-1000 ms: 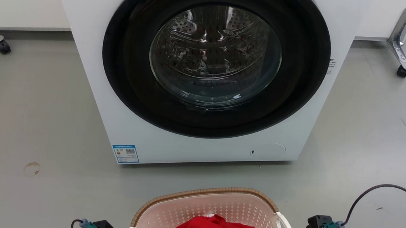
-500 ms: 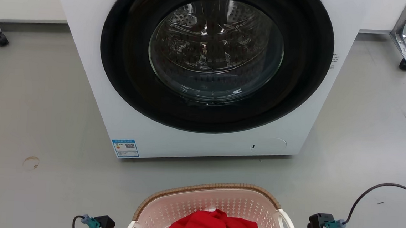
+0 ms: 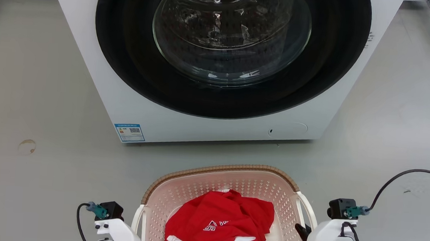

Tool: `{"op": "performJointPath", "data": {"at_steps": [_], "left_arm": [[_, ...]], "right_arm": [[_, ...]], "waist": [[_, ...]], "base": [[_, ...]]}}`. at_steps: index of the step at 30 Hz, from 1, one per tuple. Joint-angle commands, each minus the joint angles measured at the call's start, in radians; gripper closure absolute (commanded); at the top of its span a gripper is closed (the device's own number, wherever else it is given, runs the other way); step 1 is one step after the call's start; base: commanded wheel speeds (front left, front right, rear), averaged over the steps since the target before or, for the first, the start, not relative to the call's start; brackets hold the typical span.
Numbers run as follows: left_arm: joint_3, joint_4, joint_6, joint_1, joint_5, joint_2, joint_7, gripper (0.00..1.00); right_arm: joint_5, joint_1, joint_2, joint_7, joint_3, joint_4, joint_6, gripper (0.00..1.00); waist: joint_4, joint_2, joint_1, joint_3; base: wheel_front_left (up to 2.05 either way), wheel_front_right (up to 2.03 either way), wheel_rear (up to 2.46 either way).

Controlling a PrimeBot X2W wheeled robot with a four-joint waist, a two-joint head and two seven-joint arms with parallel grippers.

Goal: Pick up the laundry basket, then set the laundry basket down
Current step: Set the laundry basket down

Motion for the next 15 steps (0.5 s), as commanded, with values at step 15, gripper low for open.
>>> {"op": "performJointPath", "data": {"at_steps": [15], "left_arm": [[0.017, 0.066, 0.024, -0.158, 0.034, 0.137, -0.021, 1.0]], "right_arm": [[0.013, -0.125, -0.135, -0.056, -0.009, 0.077, -0.014, 1.0]], "waist": [[-0.015, 0.0, 0.0, 0.18]], "base": [[0.0, 0.0, 0.0]]}}
